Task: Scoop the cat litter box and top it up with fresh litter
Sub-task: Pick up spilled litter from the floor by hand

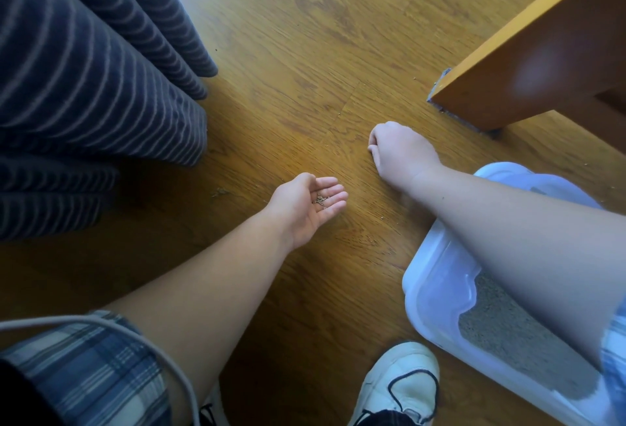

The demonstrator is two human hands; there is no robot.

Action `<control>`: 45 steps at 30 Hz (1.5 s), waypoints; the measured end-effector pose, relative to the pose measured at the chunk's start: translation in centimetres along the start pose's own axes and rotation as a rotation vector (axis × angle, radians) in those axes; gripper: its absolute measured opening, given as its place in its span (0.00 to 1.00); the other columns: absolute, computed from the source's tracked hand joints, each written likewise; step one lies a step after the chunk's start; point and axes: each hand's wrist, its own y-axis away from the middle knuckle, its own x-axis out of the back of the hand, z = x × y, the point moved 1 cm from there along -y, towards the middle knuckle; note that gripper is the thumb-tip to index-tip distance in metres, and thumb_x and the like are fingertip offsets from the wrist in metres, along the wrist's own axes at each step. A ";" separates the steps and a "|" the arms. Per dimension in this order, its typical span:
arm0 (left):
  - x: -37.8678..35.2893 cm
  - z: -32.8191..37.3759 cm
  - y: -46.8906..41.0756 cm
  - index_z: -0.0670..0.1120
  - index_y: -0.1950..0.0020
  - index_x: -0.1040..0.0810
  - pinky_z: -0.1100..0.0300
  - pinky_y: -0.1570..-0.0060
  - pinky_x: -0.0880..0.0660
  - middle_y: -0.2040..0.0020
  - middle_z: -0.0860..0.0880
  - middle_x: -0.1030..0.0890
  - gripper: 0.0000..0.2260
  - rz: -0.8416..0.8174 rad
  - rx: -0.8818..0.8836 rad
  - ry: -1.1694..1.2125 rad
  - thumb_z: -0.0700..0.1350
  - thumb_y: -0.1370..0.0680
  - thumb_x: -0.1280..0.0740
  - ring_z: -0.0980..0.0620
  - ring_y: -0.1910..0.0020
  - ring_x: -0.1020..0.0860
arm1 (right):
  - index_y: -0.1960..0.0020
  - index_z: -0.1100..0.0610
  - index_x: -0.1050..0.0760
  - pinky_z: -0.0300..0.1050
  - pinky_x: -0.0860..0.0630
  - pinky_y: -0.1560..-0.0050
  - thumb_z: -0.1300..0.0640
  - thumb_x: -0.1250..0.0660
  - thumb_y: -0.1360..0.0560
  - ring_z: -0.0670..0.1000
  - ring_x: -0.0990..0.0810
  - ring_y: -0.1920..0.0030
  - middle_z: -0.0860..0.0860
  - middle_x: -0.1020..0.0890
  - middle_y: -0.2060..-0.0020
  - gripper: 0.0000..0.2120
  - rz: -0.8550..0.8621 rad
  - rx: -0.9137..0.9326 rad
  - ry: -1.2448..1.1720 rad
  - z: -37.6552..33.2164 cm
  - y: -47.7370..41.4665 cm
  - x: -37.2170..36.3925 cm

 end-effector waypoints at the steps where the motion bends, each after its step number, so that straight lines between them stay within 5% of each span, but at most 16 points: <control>1: -0.1 -0.1 0.0 0.35 0.43 0.22 0.52 0.51 0.18 0.46 0.38 0.18 0.16 -0.004 0.006 -0.004 0.41 0.17 0.47 0.43 0.48 0.16 | 0.49 0.51 0.26 0.52 0.24 0.54 0.53 0.42 0.18 0.57 0.22 0.50 0.52 0.23 0.49 0.06 0.005 -0.008 0.039 -0.3 0.1 0.0; 7: -0.9 -0.7 0.1 0.34 0.43 0.23 0.51 0.50 0.18 0.46 0.37 0.19 0.16 -0.051 0.046 0.010 0.41 0.17 0.47 0.42 0.48 0.17 | 0.52 0.48 0.30 0.53 0.26 0.49 0.55 0.41 0.20 0.54 0.23 0.50 0.47 0.24 0.52 0.03 -0.110 0.243 -0.210 -2.7 2.3 1.8; 14: -2.1 -1.3 0.6 0.35 0.43 0.26 0.49 0.55 0.17 0.52 0.38 0.22 0.12 -0.163 0.015 0.033 0.39 0.17 0.46 0.44 0.56 0.20 | 0.49 0.51 0.19 0.48 0.26 0.50 0.58 0.36 0.21 0.49 0.23 0.53 0.46 0.22 0.55 0.08 -0.260 0.430 -0.281 -4.3 6.5 2.8; 17: -2.4 -1.4 0.7 0.35 0.48 0.23 0.52 0.51 0.18 0.53 0.39 0.20 0.16 -0.143 0.040 -0.016 0.42 0.16 0.48 0.44 0.55 0.18 | 0.48 0.52 0.16 0.43 0.30 0.52 0.62 0.36 0.22 0.48 0.23 0.54 0.45 0.23 0.56 0.11 -0.098 0.339 -0.357 -2.8 5.6 4.2; 20: -2.1 -1.5 0.7 0.35 0.46 0.22 0.53 0.52 0.17 0.54 0.40 0.18 0.17 -0.097 0.047 -0.044 0.43 0.16 0.48 0.45 0.56 0.16 | 0.51 0.50 0.18 0.45 0.28 0.47 0.61 0.37 0.23 0.50 0.23 0.49 0.48 0.21 0.52 0.11 0.048 0.053 -0.237 0.7 3.2 6.1; 24: -1.5 -1.8 0.8 0.35 0.45 0.22 0.53 0.55 0.17 0.50 0.39 0.18 0.17 -0.049 0.041 -0.066 0.42 0.16 0.47 0.44 0.53 0.16 | 0.60 0.49 0.22 0.49 0.22 0.50 0.58 0.36 0.25 0.52 0.21 0.54 0.48 0.18 0.55 0.07 -0.115 -0.202 -0.116 3.6 2.2 6.6; 37: -0.6 -1.5 1.3 0.33 0.43 0.23 0.51 0.51 0.18 0.45 0.36 0.19 0.16 -0.011 0.025 -0.064 0.39 0.18 0.47 0.42 0.48 0.17 | 0.60 0.49 0.27 0.50 0.23 0.54 0.50 0.32 0.23 0.56 0.23 0.54 0.50 0.22 0.56 0.08 -0.155 -0.119 0.065 2.9 2.5 2.5; 45: 0.7 -1.5 1.5 0.33 0.42 0.23 0.51 0.51 0.18 0.43 0.36 0.19 0.16 0.010 0.028 -0.068 0.39 0.18 0.47 0.42 0.47 0.17 | 0.52 0.55 0.25 0.50 0.27 0.59 0.58 0.37 0.20 0.58 0.24 0.54 0.53 0.23 0.55 0.04 -0.129 -0.079 0.160 2.0 2.4 1.8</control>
